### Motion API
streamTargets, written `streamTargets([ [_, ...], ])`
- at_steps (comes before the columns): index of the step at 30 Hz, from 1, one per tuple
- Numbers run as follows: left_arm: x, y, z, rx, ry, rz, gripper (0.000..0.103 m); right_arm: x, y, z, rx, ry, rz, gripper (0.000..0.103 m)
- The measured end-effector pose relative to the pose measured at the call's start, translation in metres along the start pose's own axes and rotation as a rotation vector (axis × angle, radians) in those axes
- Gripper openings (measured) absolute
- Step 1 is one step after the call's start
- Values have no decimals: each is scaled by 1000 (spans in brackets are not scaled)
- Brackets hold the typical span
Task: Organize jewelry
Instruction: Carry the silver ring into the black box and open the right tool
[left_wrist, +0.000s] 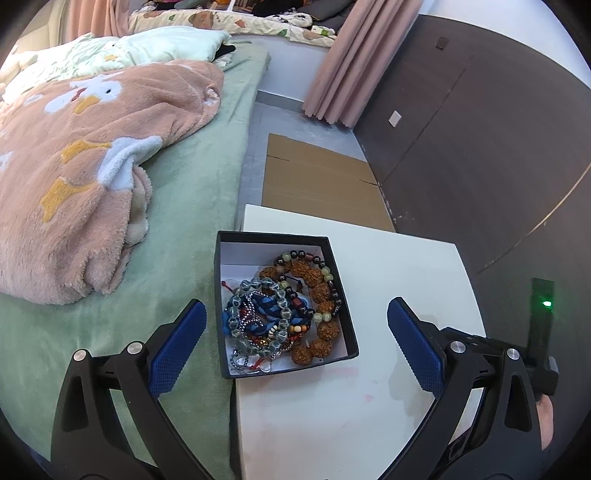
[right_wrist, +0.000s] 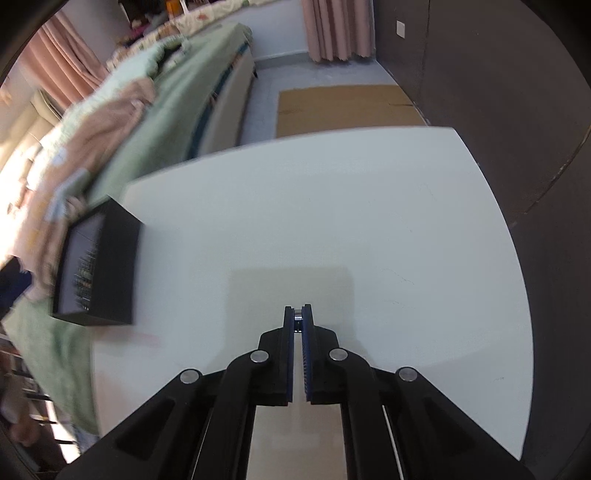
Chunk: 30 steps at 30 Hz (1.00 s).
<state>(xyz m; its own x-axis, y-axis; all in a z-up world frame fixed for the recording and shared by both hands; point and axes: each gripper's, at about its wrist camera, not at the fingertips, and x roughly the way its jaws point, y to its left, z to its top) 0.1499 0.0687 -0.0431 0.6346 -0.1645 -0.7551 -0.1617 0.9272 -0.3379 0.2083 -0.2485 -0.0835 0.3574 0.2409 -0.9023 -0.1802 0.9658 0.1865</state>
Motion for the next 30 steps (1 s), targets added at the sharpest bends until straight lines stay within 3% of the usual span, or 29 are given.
streamTargets([
  [6, -3, 9, 7, -31, -20, 3, 98, -29, 27, 7, -14, -102, 166, 4],
  [11, -7, 21, 13, -55, -43, 16, 98, -42, 55, 15, -40, -164, 252, 4],
  [24, -6, 51, 37, -119, -70, 29, 98, -33, 124, 38, -126, -182, 423, 5],
  [28, -3, 54, 44, -130, -68, 21, 98, -21, 141, 47, -141, -148, 473, 12],
  [29, -2, 55, 45, -133, -69, 18, 98, -18, 143, 48, -140, -139, 474, 20],
  [30, -2, 55, 46, -137, -70, 17, 98, -17, 143, 48, -136, -143, 466, 46],
])
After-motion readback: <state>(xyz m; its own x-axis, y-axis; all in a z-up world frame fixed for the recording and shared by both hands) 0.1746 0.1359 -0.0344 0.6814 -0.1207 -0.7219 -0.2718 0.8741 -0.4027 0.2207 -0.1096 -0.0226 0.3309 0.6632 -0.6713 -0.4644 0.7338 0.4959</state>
